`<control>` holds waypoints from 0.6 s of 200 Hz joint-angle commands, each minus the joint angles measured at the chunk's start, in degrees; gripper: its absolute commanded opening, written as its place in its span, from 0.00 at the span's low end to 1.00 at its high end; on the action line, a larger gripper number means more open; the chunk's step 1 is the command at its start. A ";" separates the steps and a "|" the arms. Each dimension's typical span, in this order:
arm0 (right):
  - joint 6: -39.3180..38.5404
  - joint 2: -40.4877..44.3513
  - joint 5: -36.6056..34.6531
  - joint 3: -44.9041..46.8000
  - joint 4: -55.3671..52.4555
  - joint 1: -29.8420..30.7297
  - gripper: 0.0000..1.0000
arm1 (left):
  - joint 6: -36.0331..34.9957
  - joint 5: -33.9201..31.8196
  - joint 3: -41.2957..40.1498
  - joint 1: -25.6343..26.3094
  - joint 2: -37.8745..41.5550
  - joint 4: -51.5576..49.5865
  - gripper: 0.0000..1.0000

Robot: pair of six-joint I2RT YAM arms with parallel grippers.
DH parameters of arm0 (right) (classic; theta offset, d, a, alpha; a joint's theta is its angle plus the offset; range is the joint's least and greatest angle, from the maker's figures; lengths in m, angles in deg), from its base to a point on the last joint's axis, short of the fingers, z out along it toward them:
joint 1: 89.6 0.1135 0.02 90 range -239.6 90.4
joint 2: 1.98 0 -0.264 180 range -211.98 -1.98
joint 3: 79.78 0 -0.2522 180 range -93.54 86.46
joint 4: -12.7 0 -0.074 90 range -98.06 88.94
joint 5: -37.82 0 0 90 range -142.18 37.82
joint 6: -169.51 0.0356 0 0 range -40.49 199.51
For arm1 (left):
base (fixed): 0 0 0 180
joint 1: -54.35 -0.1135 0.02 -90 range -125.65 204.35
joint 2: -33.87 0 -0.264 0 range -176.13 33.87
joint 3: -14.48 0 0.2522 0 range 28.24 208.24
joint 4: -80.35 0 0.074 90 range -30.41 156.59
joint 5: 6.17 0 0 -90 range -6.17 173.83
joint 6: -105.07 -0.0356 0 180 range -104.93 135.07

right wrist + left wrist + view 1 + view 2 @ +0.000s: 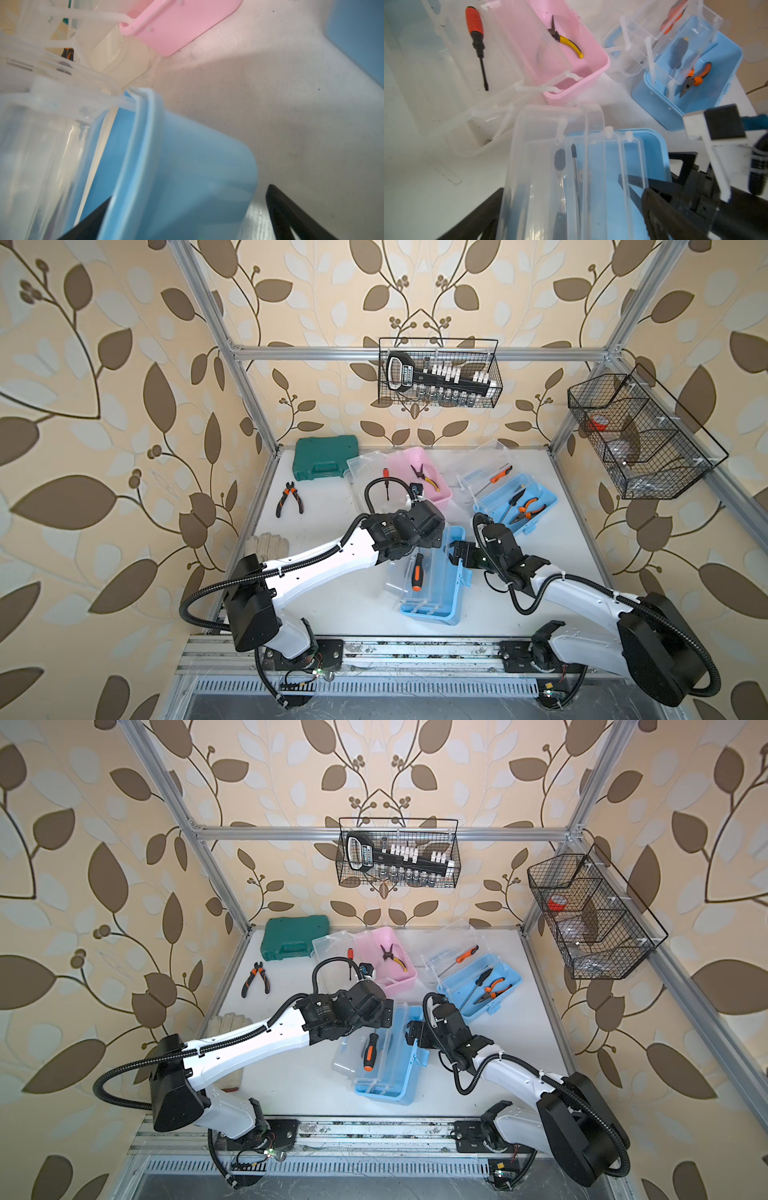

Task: Close toolboxes
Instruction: Close the toolbox lid.

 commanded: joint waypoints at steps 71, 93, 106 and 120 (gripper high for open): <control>-3.40 2.91 3.38 2.55 2.46 -3.52 0.99 | 1.50 4.66 2.29 0.60 -1.63 4.27 0.99; -2.90 6.09 4.03 4.36 3.75 -5.48 0.99 | 1.07 4.62 3.16 0.86 -2.24 4.04 0.99; -2.55 7.89 5.32 5.41 4.42 -7.51 0.99 | 0.82 4.50 3.73 0.95 -2.73 3.65 0.99; -2.52 9.21 6.95 6.12 4.68 -9.99 0.99 | 0.59 4.51 4.33 1.00 -3.22 3.42 0.99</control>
